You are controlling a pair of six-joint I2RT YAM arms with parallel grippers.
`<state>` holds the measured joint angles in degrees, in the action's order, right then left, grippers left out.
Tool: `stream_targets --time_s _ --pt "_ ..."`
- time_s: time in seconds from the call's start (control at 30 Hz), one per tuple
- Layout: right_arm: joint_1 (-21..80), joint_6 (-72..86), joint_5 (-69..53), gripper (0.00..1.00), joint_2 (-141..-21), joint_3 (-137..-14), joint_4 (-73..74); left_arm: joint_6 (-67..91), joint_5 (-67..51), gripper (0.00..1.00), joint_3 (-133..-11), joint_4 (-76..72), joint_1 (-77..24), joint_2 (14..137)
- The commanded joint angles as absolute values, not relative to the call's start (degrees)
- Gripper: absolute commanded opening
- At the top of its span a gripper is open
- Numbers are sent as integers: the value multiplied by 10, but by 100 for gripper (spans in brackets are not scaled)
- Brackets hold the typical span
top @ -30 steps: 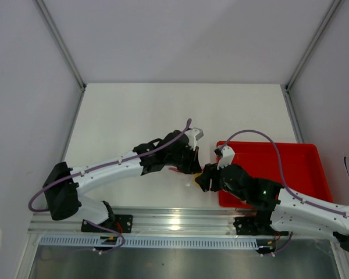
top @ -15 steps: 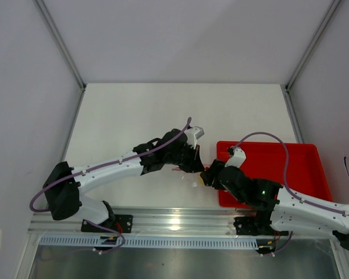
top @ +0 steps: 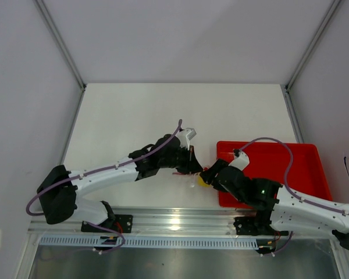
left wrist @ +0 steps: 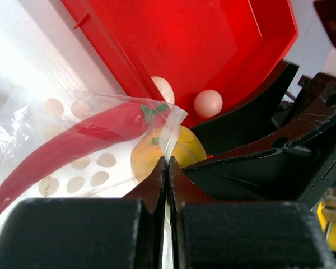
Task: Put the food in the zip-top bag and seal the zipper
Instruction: Place the fake fruit in the zipper food storage bag.
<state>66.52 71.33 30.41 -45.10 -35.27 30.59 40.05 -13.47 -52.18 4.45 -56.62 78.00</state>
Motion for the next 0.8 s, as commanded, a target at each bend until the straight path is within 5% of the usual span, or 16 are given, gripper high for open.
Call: stream_targets --time_s 0.0,0.77 --pt "657 831 356 11 -470 -394 246 458 -209 1 -497 7 -586 757" --pt "657 957 403 22 -446 -343 232 504 -178 0 -450 -30 -601 735"
